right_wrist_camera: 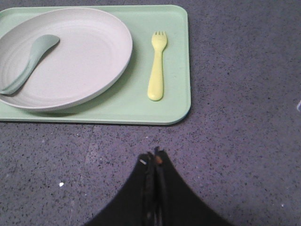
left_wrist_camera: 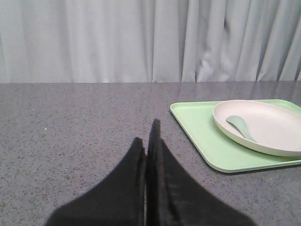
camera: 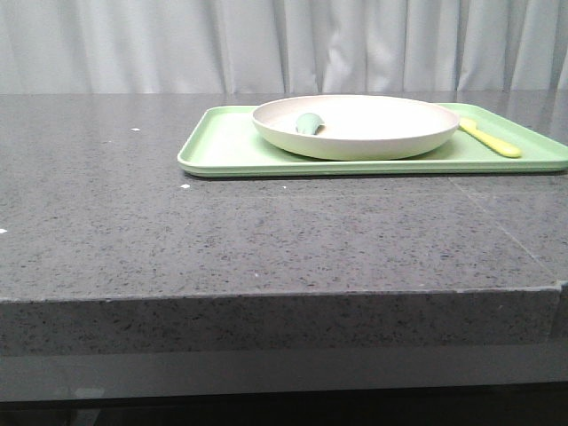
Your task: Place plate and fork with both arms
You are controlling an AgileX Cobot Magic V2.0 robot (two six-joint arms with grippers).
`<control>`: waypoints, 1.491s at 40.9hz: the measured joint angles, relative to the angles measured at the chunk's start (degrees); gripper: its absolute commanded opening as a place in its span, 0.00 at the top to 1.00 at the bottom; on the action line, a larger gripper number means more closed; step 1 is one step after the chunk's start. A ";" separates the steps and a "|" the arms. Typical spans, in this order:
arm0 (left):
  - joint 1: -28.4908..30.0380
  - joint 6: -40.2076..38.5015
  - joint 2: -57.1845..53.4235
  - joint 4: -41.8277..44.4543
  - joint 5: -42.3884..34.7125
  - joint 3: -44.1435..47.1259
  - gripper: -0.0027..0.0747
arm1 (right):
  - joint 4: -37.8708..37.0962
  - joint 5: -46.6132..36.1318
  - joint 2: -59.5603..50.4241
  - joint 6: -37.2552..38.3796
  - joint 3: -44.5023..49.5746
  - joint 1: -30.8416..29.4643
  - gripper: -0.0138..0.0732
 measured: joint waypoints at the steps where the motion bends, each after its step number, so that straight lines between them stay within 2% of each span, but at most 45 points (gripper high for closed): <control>1: 0.00 0.00 0.00 0.00 0.00 0.00 0.99 | 0.00 -0.97 -2.07 -0.10 1.44 0.00 0.98; 12: 0.00 0.00 0.00 0.00 0.00 0.00 0.99 | 0.00 -6.97 -21.51 -0.33 15.64 0.00 0.98; 19: 0.00 0.00 0.00 0.00 0.00 0.00 0.99 | 0.00 -9.41 -28.74 -0.33 18.12 0.00 0.98; 61: 0.00 0.00 0.00 0.00 0.00 0.00 0.99 | 0.00 -9.88 -29.84 -0.42 18.12 0.00 0.98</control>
